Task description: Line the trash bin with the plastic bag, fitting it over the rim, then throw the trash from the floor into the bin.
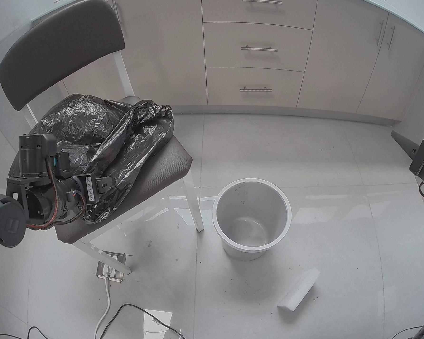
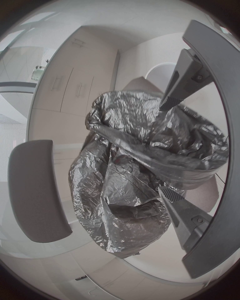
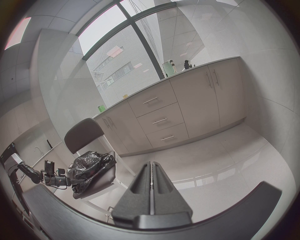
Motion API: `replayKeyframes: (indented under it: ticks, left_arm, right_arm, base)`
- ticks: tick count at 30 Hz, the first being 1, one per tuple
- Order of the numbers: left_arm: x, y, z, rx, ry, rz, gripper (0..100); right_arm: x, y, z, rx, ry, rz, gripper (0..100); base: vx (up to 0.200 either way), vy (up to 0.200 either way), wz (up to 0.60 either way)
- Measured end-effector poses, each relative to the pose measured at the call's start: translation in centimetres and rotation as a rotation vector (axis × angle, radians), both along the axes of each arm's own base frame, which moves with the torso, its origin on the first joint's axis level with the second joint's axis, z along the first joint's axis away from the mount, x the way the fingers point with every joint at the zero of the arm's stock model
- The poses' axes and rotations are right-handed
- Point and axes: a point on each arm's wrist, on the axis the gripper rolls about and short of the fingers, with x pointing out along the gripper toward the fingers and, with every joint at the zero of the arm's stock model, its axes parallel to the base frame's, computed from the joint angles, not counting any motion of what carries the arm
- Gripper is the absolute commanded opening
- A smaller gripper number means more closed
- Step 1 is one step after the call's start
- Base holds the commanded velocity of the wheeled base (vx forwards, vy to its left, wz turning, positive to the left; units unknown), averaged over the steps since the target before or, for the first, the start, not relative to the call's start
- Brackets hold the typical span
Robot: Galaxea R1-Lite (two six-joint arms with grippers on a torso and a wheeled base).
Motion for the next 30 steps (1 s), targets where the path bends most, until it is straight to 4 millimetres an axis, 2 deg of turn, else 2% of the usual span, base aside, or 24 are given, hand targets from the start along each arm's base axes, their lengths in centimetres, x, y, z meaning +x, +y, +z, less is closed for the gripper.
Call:
replayKeyframes:
  ticks: [7, 24, 30]
  left_arm:
    - [1.3, 0.4, -1.3, 0.002, 0.022, 0.031, 100]
    - [0.4, 1.6, -2.5, 0.011, 0.064, 0.075, 100]
    - [0.2, 1.9, -2.5, 0.004, 0.031, 0.087, 100]
  right_arm:
    - [0.6, 0.2, -0.9, -0.006, 0.036, 0.003, 0]
    - [0.7, 0.2, -1.1, -0.009, 0.047, 0.003, 0]
    - [0.7, 0.2, -1.2, -0.010, 0.050, 0.004, 0]
  base:
    - [0.000, 0.000, 0.00]
    - [0.000, 0.000, 0.00]
    - [0.000, 0.000, 0.00]
